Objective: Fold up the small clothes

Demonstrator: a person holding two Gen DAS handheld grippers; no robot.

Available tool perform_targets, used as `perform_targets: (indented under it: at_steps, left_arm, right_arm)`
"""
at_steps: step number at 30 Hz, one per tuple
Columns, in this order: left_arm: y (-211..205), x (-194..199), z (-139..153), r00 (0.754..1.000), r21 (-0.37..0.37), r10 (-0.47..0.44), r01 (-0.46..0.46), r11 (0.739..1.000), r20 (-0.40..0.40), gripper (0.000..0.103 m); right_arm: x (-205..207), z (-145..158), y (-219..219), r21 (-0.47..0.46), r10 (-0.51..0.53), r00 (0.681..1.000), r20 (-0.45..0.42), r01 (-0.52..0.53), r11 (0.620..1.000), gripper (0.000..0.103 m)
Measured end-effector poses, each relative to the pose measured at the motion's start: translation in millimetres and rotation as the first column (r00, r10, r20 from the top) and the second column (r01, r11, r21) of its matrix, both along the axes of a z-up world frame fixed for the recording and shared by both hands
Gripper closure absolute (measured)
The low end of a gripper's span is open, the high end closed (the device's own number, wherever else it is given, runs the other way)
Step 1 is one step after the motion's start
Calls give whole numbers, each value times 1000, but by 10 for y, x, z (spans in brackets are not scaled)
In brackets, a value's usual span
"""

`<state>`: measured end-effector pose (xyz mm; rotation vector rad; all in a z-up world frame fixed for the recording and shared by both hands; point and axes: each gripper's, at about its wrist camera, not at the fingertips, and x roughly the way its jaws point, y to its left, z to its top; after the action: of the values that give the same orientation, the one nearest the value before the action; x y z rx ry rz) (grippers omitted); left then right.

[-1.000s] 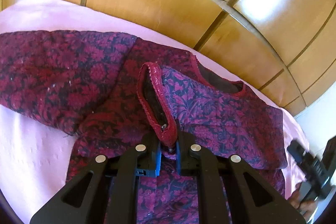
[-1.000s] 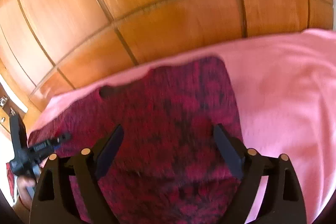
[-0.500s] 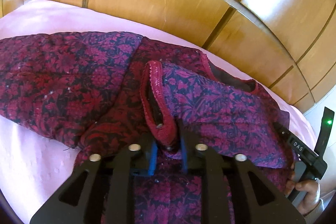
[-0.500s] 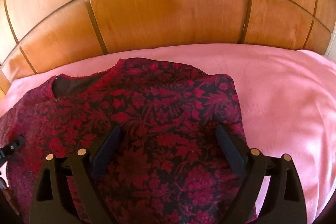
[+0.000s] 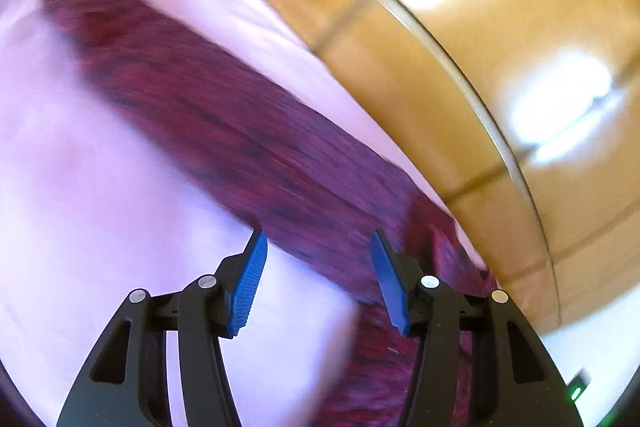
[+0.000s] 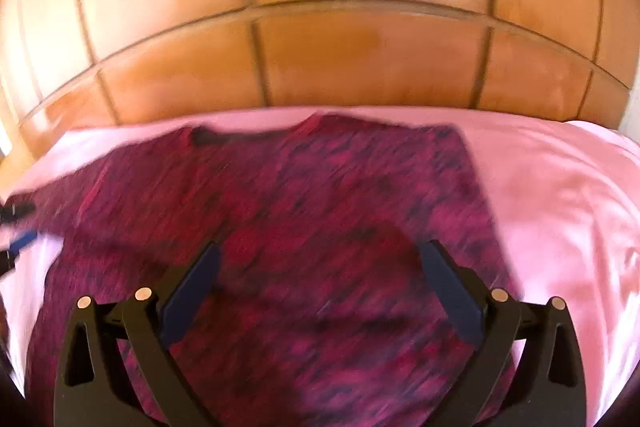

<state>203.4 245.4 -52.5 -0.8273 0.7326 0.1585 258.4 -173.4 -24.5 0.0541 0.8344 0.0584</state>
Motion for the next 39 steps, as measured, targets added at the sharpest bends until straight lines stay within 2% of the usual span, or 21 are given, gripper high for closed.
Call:
perform_targets:
  at_steps: [5,9,13,19,20,23,27,30,33,36,39]
  left_arm:
    - [866,-274,-99,983,-100,183,-184,978,-23,51]
    - [1259,-330,-148,968,-141,249,-250,958,-20,51]
    - [1434,-261,-163,957,-156,292,-289,944,-7,52]
    - [1762,-130,-296,932,-202,360,-361,911,-44,76]
    - [1788,-126,-291,931,-199,362,-364,910,-46,84]
    - [1750,-24,-196,940,-150,339,-339,929,-29,91]
    - [1580,17,69,963,-46,268,-267,963,38,92]
    - [1201,104,358,983,94,156,-165,982,96,92]
    - [814,189,521,991,202,59,-82,976,120,92]
    - [291,312,599,991,303,-77,39,952,114,92]
    - [-71,421,549,983,332,-166,131,934,80,92]
  right_arm:
    - [1,-134,285,-105,54,998,-29,-57,993,2]
    - [157,-264,340,-172,55,994,-94,-71,983,2]
    - [186,-300,297,-147,55,994,-95,-68,987,2]
    - [186,-308,295,-167,53,994,-92,-68,984,2]
    - [194,-310,294,-170,53,994,-92,-68,983,2]
    - [179,-311,304,-170,52,995,-90,-67,983,2]
    - [168,-311,311,-165,52,995,-89,-66,984,2]
    - [171,-312,309,-165,51,995,-89,-65,984,2]
    - [173,-312,305,-165,52,995,-89,-66,984,2]
    - [174,-311,304,-164,52,995,-88,-66,984,2]
    - [173,-310,302,-163,51,995,-88,-65,984,2]
